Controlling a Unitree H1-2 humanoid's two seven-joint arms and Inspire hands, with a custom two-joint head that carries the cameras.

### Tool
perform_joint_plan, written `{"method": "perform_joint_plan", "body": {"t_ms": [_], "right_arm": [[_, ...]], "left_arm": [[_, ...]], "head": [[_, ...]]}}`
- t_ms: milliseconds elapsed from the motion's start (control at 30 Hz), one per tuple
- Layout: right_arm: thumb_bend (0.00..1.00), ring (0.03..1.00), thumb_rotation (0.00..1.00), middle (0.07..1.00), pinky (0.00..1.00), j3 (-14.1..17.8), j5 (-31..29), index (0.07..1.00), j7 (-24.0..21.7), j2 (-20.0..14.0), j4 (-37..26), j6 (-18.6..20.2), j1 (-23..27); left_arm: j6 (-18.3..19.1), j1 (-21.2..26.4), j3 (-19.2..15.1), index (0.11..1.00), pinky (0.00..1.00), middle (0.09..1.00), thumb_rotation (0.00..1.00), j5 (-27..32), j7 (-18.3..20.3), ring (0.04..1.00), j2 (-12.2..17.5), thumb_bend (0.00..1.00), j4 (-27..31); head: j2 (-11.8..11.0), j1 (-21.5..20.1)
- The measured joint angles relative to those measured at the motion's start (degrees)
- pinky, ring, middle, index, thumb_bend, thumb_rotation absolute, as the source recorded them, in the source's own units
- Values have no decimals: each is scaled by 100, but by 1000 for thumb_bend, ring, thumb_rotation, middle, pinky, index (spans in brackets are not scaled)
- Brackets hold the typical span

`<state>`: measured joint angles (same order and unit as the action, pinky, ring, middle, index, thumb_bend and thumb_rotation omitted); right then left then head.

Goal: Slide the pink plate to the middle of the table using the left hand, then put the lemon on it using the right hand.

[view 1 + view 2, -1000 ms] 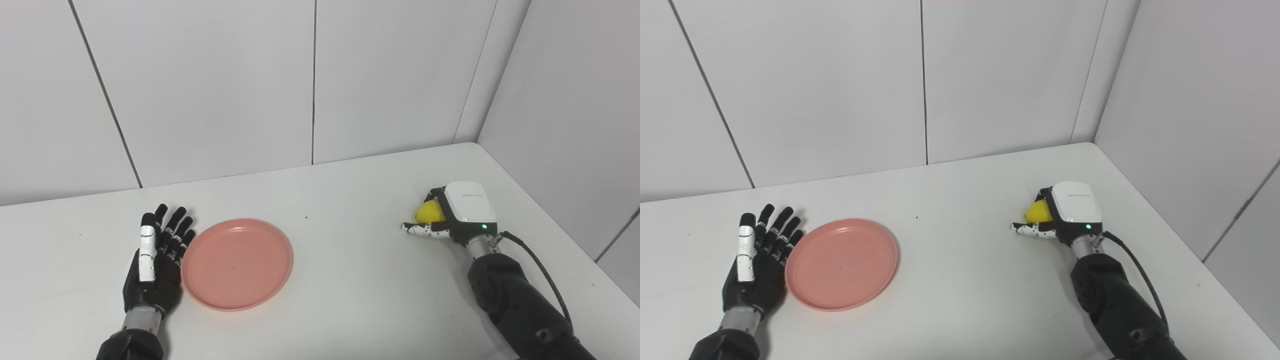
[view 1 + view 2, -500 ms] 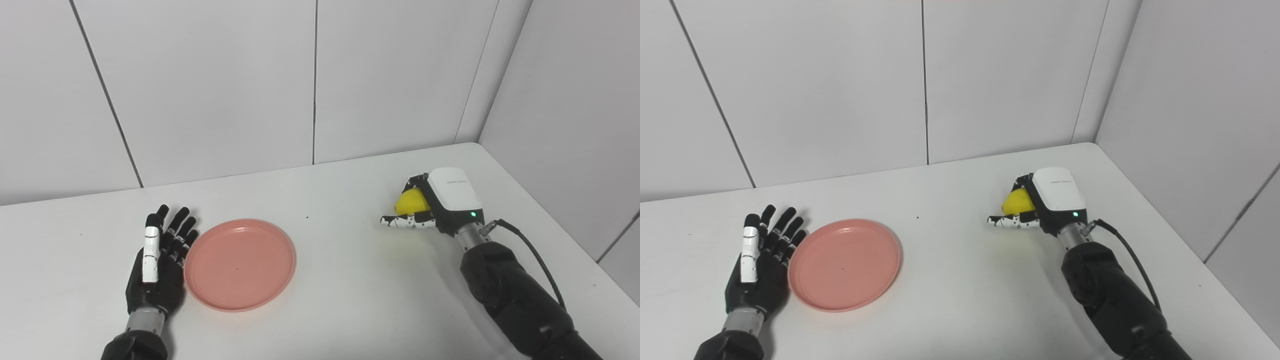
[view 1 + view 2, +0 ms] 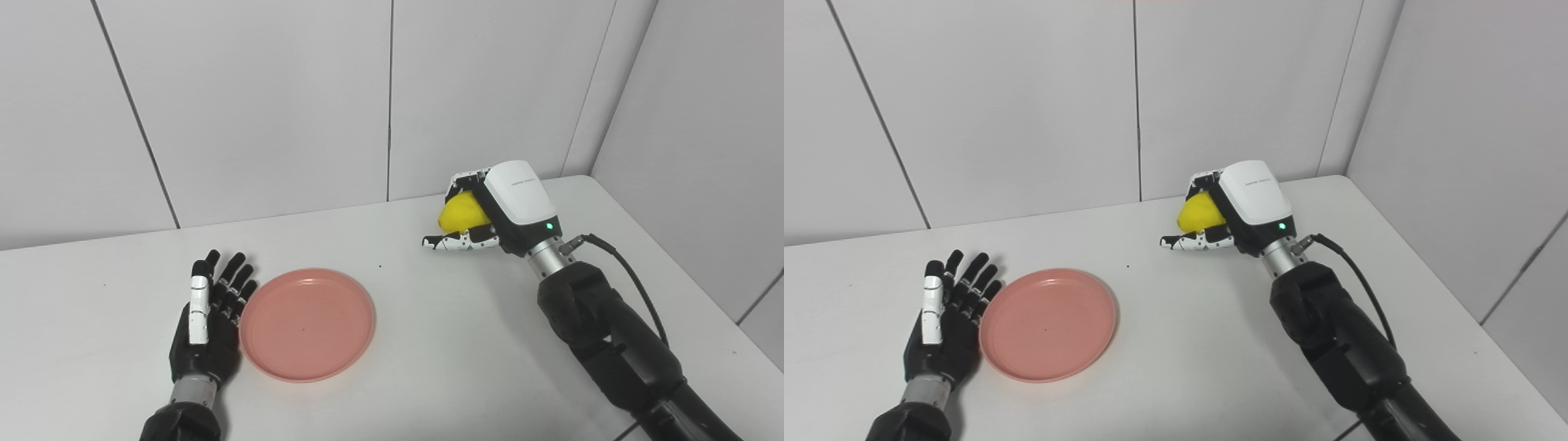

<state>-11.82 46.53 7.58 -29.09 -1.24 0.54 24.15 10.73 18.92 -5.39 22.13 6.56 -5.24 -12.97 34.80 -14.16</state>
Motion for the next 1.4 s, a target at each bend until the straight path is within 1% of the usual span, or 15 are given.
{"method": "perform_joint_plan", "body": {"t_ms": [133,200,333,400,467,533,567,633,767,833,933,1067,1200,1333,1400], "right_arm": [[595,202,532,271,155,-50,23,321,-260,105,-198,0,98],[589,196,523,267,149,-117,18,312,-348,168,-218,-29,180],[597,207,538,279,157,-228,-5,327,-347,354,-192,-312,274],[600,207,516,278,156,-329,-3,322,-350,439,-162,-405,299],[597,199,490,270,150,-393,-5,320,-359,548,-102,-495,307],[593,197,482,269,148,-474,-7,324,-386,629,20,-601,329],[590,195,471,265,147,-496,-8,320,-444,659,66,-648,334],[583,201,494,270,152,-520,-8,341,-471,705,115,-690,348],[591,190,502,259,143,-575,16,326,-472,744,244,-779,439],[585,214,510,293,159,-606,25,402,-479,782,248,-781,440],[585,223,507,303,164,-712,26,429,-542,888,250,-791,439],[601,202,506,278,144,-813,63,357,-554,964,277,-923,440],[595,217,488,292,157,-933,166,380,-600,998,365,-974,441],[587,206,529,277,154,-1090,277,350,-701,1026,556,-980,450],[585,214,559,288,164,-1175,323,359,-707,1070,683,-993,467]], "left_arm": [[0,-19,51,948,930,884,725,-142,-165,903,-126,752,44],[0,-31,101,948,922,877,730,-218,-259,896,-212,736,68],[0,-64,160,939,892,864,736,-339,-320,880,-375,733,107],[-1,-76,194,939,882,863,742,-387,-327,876,-400,733,112],[-1,-86,208,940,878,863,741,-399,-341,875,-407,728,117],[-3,-90,207,939,878,862,737,-409,-376,874,-436,725,119],[-3,-91,207,935,874,857,734,-426,-394,870,-468,722,122],[-5,-107,214,934,869,853,730,-499,-440,866,-536,722,152],[-8,-110,274,920,850,845,717,-581,-505,855,-559,719,153],[-9,-110,274,913,844,836,710,-585,-510,849,-560,716,154],[-9,-109,275,908,839,831,708,-588,-529,845,-562,715,153],[-10,-107,284,904,840,829,707,-615,-562,844,-564,717,153],[-10,-107,291,902,848,829,717,-619,-563,842,-564,727,154],[-10,-108,300,904,845,826,721,-624,-564,840,-563,711,160],[-10,-109,299,899,844,824,723,-626,-566,836,-563,717,161]], "head": [[26,281],[27,309],[27,712],[18,731],[27,984],[27,986],[27,1090],[27,1231],[27,1320],[27,1346],[27,1363],[44,1372],[62,1364],[79,1346],[88,1337]]}}
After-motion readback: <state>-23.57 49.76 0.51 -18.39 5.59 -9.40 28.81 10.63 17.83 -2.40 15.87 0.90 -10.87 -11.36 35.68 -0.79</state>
